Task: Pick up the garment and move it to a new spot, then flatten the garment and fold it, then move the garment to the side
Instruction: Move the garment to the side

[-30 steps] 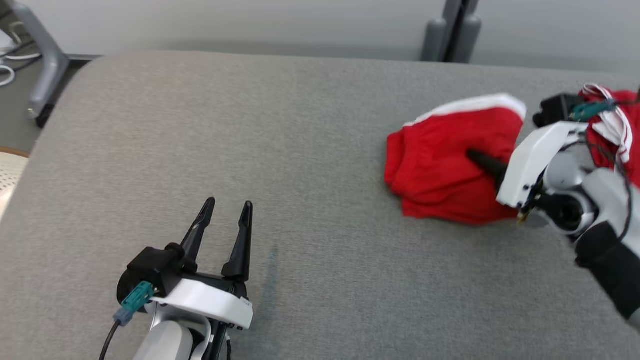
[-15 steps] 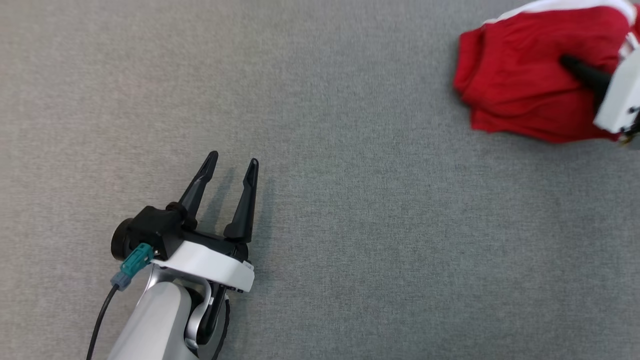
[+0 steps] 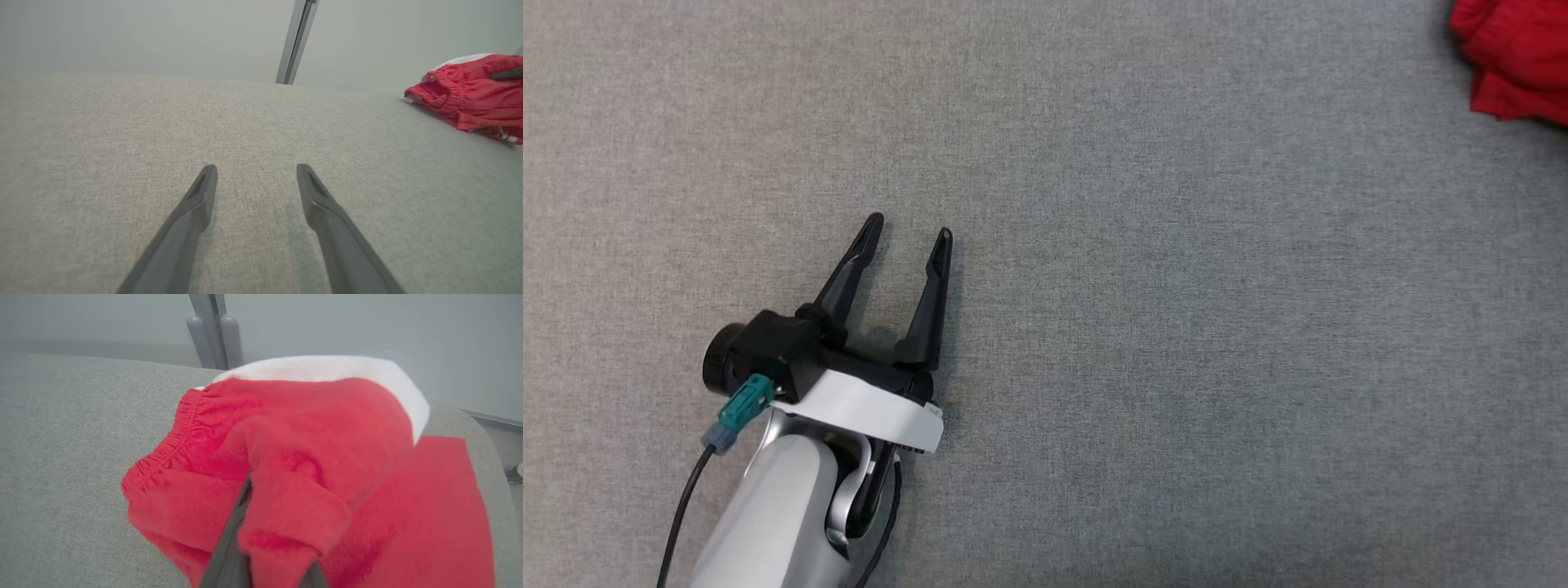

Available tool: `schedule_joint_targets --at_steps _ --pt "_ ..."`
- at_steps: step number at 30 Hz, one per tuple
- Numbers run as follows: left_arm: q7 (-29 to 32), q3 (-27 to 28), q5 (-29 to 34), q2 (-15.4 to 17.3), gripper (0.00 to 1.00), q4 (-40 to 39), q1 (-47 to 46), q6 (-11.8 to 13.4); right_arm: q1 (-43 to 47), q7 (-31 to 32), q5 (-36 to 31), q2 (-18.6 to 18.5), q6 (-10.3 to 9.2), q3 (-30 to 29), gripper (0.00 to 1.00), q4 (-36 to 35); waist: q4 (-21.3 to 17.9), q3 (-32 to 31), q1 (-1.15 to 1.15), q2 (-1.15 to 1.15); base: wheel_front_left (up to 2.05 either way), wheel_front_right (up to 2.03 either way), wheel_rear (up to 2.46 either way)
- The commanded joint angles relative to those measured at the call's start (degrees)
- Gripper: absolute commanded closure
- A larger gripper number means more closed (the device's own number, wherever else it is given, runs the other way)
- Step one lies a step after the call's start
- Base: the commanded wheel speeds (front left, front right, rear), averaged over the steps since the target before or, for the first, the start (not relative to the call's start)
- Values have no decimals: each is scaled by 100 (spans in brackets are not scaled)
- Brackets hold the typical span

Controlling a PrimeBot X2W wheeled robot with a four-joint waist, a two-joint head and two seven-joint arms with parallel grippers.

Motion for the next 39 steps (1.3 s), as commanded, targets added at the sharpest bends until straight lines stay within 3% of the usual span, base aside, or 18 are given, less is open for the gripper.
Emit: schedule_joint_targets --at_steps 1,6,7,10,11,12,18,28,39 --pt "0 7 31 23 0 -17 -108 27 -99 -1 -87 -95 1 39 100 54 27 60 0 0 0 0 0" --pt "-1 -14 22 38 0 -15 -149 52 -230 5 -455 -293 1 264 96 306 79 148 0 0 0 0 0" --pt "-1 -28 23 34 0 -12 -164 47 -232 -29 -524 -293 1 319 78 370 97 162 0 0 0 0 0" --pt "-1 -64 18 17 0 -15 -193 50 -288 -212 -715 -309 1 397 51 629 161 203 0 0 0 0 0" --pt "-3 -73 16 12 0 -19 -188 58 -296 -270 -792 -296 1 422 30 747 179 213 0 0 0 0 0" --pt "-5 -81 13 9 0 -23 -181 64 -300 -321 -873 -280 1 456 0 860 196 221 0 0 0 0 0" --pt "-18 -82 -23 39 0 -5 -148 98 -434 -823 -1415 -48 1 511 0 1756 254 173 0 0 0 0 0" --pt "-45 -48 -93 110 0 68 -8 111 -561 -1659 -2102 785 1 423 0 3231 14 -473 0 0 0 0 0" --pt "-41 174 -266 329 0 62 381 225 -211 -2498 -2310 1370 1 238 0 3482 -426 -1518 0 0 0 0 0"
